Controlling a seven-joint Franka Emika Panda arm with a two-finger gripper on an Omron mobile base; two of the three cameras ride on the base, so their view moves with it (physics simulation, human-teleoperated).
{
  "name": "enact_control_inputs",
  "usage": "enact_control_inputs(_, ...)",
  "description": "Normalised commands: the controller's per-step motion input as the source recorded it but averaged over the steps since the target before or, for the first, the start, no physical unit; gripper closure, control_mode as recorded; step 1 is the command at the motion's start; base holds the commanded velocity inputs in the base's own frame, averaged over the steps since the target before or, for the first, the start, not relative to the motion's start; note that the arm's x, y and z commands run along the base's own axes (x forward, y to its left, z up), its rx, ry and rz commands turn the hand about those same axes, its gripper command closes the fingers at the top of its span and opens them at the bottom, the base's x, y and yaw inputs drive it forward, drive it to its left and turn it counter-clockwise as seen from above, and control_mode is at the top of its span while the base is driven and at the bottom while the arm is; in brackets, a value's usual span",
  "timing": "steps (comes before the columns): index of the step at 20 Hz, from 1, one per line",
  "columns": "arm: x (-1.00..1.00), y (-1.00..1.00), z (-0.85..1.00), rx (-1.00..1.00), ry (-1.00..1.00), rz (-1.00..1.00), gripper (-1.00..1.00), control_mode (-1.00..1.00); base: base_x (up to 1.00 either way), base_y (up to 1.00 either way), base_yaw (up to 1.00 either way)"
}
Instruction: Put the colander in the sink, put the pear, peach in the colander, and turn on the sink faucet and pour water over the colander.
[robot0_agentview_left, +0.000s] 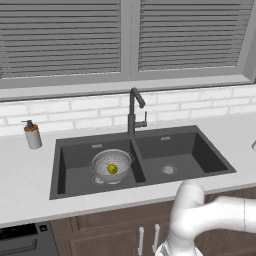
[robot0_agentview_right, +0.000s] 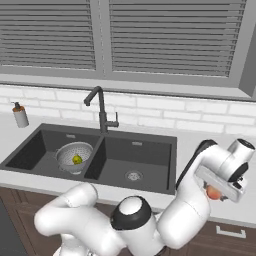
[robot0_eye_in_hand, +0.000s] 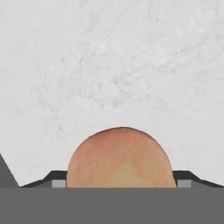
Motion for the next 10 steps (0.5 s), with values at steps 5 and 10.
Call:
enact_control_inputs(5,-0.29,0.8,1.0,0.0,-0.25,0.01,1.0,-1.0,0.0,0.0,0.0)
enact_control_inputs(10,-0.05,1.0,1.0,-0.05,-0.13,0.03,1.0,-1.0,0.0,0.0,0.0)
